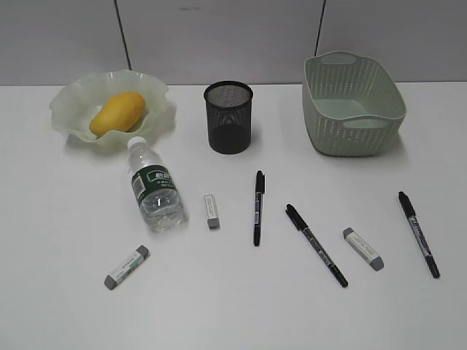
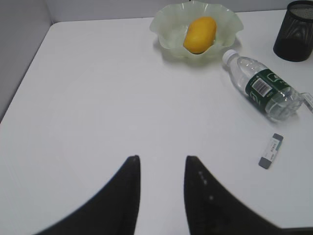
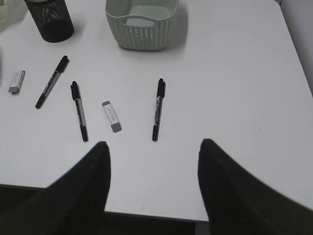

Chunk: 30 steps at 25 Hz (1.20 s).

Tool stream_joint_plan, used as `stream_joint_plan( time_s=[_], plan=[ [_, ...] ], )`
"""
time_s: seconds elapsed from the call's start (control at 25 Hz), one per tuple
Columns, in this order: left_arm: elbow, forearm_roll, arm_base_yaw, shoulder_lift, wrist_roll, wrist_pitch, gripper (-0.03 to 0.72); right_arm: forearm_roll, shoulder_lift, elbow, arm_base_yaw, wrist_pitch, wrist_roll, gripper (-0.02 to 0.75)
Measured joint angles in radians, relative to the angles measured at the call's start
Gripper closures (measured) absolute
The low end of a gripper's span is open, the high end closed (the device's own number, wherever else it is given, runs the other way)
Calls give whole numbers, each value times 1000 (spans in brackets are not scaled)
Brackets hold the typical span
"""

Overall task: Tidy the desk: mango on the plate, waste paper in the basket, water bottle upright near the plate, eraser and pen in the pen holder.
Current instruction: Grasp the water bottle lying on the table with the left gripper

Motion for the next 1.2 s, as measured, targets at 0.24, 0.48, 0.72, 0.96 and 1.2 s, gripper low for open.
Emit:
stream_joint_plan(
  time_s=[0.24, 0.48, 0.72, 0.96, 1.2],
  plan=[
    [0, -3, 0, 0, 0, 0, 449, -6, -89, 131, 0, -70, -12, 281],
    [0, -10, 0, 0, 0, 0, 449, -16, -95, 160, 0, -73, -14, 281],
    [0, -27, 0, 0, 0, 0, 449, -22, -115, 160, 0, -74, -12, 281],
    [0, -35, 0, 0, 0, -1, 449, -23, -127, 160, 0, -76, -11, 281],
    [0, -35, 0, 0, 0, -1, 449, -25, -127, 160, 0, -77, -10, 281]
  ],
)
